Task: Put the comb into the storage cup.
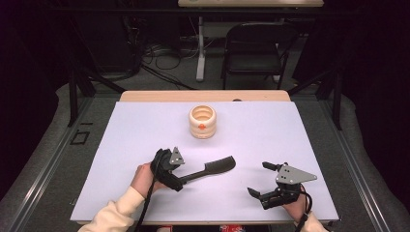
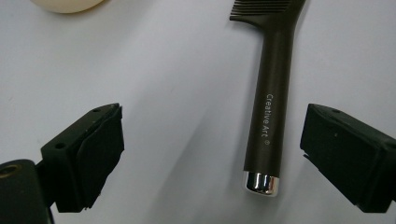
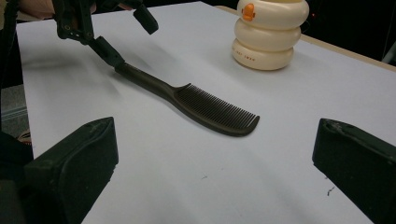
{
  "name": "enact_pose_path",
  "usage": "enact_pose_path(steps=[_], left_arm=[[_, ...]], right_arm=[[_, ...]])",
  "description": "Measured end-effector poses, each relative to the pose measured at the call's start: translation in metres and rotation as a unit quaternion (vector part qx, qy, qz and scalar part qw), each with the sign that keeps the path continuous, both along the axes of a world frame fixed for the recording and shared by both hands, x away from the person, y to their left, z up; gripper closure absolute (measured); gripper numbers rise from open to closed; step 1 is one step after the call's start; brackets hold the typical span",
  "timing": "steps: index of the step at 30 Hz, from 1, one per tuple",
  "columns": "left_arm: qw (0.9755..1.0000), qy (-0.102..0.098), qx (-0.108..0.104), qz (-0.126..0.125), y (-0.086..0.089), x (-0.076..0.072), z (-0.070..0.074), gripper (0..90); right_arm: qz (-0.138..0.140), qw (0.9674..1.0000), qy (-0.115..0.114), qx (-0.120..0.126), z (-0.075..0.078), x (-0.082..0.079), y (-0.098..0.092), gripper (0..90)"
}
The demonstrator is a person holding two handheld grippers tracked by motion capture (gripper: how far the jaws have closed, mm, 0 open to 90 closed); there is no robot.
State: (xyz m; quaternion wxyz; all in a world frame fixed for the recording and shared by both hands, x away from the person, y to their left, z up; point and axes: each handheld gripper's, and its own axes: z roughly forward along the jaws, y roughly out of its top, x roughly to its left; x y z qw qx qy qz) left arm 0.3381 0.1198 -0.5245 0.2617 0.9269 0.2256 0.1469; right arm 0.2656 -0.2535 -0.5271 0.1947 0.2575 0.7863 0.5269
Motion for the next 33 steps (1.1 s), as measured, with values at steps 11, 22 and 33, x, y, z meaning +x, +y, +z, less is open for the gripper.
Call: enact_pose_path(steps=[11, 22, 33], left_arm=[[0.9994, 0.018, 0.025, -0.017, -0.010, 0.001, 0.002, 0.1], [0.9980, 0.030, 0.050, -0.024, -0.022, 0.005, 0.010, 2.2], [0.9961, 0.034, 0.077, -0.029, -0.044, 0.013, 0.006, 0.1]], right_arm=[[0.000, 1.0000, 0.002, -0.001, 0.000, 0.000, 0.000, 0.0], [-0.002, 1.0000, 0.003, -0.005, 0.000, 0.000, 0.001, 0.0], [-0.004, 1.0000, 0.001, -0.006, -0.001, 0.000, 0.001, 0.0]])
